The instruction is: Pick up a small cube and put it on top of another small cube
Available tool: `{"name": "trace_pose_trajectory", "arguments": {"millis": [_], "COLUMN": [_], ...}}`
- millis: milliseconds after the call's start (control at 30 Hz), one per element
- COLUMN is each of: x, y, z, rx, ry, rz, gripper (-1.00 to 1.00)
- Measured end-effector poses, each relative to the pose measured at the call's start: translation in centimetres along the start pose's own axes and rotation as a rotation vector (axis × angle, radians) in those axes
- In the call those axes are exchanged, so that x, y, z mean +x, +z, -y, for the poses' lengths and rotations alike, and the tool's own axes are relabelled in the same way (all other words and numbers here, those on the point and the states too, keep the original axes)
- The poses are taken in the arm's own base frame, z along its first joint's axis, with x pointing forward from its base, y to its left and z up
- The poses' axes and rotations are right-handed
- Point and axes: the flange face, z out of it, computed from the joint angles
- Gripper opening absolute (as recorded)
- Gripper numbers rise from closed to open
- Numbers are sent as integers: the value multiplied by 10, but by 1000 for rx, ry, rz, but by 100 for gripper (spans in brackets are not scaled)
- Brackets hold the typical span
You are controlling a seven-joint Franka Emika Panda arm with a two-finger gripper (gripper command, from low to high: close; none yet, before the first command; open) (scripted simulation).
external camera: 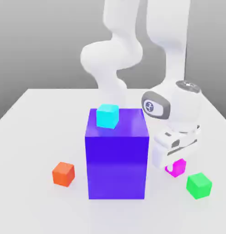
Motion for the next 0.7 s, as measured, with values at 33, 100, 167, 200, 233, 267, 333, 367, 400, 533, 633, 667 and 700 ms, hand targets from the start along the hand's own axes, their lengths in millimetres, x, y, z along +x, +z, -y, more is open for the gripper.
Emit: {"name": "trace_pose_trajectory", "arguments": {"millis": [33,100,167,200,233,267,333,367,400,533,633,667,700], "x": [0,1,-1,-2,1,8,22,28,35,60,77,81,83], "y": [-8,-23,-39,-46,-51,-55,-63,-67,-71,-87,-98,-93,-84], "z": [0,0,0,1,5,7,16,21,26,47,61,62,63], "rx": [0,-1,-2,-2,-3,-3,-5,-5,-6,-6,-3,-2,-2], "ry": [0,0,-3,-10,-38,-60,-125,-164,-204,-365,-475,-487,-494], "rz": [0,-1,-2,-2,-2,-3,-4,-4,-4,-2,-1,0,-1], "gripper": [-100,-100,-100,-100,-100,-100,-100,-100,-100,-100,-100,-100,-100]}}
